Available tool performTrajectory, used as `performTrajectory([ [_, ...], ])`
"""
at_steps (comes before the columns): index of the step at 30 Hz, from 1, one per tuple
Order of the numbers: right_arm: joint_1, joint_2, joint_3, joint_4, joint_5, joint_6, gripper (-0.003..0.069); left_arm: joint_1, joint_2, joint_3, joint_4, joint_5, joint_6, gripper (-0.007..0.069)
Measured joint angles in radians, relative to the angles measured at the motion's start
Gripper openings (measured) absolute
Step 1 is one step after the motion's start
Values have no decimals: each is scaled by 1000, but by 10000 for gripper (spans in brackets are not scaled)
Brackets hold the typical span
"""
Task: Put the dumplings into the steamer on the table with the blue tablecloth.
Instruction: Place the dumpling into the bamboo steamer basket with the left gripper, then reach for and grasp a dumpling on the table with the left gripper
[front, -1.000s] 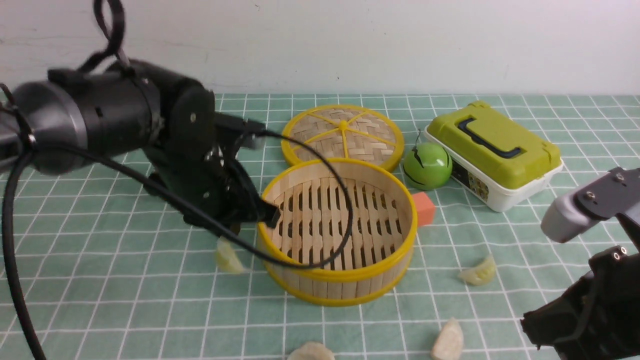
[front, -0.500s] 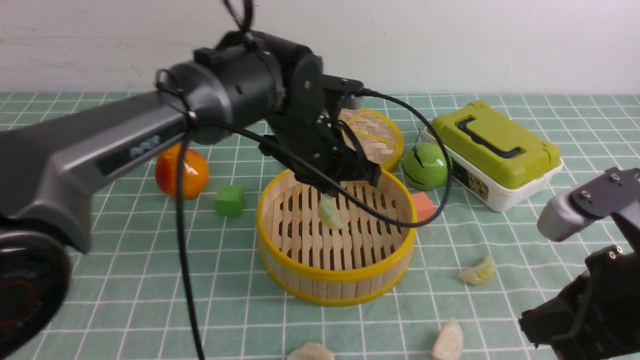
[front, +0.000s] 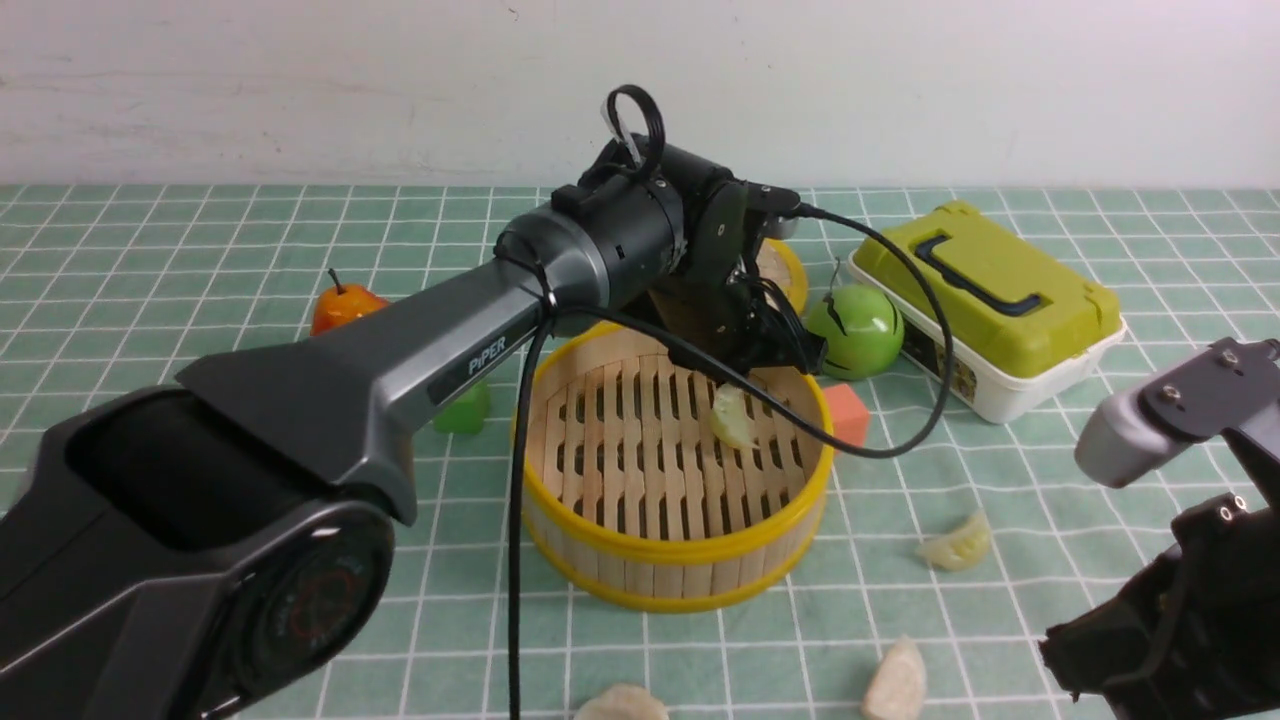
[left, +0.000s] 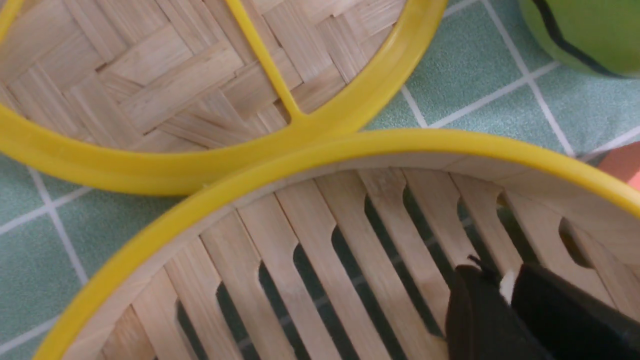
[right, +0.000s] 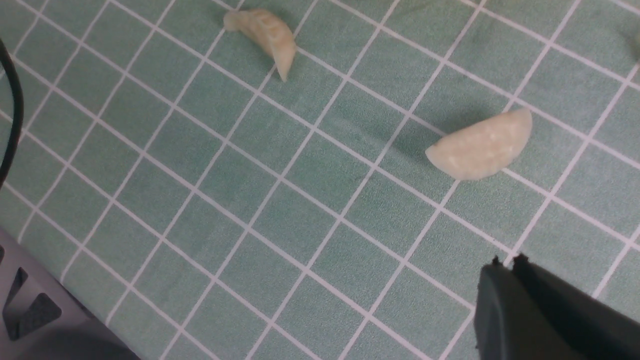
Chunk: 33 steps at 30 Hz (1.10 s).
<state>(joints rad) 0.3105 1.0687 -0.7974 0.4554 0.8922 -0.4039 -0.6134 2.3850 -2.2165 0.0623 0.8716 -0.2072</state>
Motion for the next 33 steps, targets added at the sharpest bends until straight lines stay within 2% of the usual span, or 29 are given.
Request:
performTrajectory([
  [6, 0, 0, 0, -1, 0, 0, 27, 0, -64, -1, 4, 99, -1, 400],
  [8, 0, 0, 0, -1, 1, 0, 29, 0, -125, -1, 4, 169, -1, 470],
  [10, 0, 0, 0, -1, 4, 0, 31, 0, -181, -4, 4, 234, 9, 502],
  [13, 0, -5, -3, -1, 15, 0, 33, 0, -263, -9, -22, 339, 71, 517],
  [17, 0, -34, -12, -3, 34, 0, 36, -3, -326, 23, -88, 367, 146, 513],
  [25, 0, -263, -37, -22, 86, 16, 41, -124, -519, 401, -133, 369, 397, 477],
  [29, 0, -374, -37, -52, 98, 24, 47, -152, -598, 629, -141, 368, 436, 476],
  [33, 0, -436, -27, -80, 85, 27, 52, -151, -617, 778, -131, 274, 500, 475],
])
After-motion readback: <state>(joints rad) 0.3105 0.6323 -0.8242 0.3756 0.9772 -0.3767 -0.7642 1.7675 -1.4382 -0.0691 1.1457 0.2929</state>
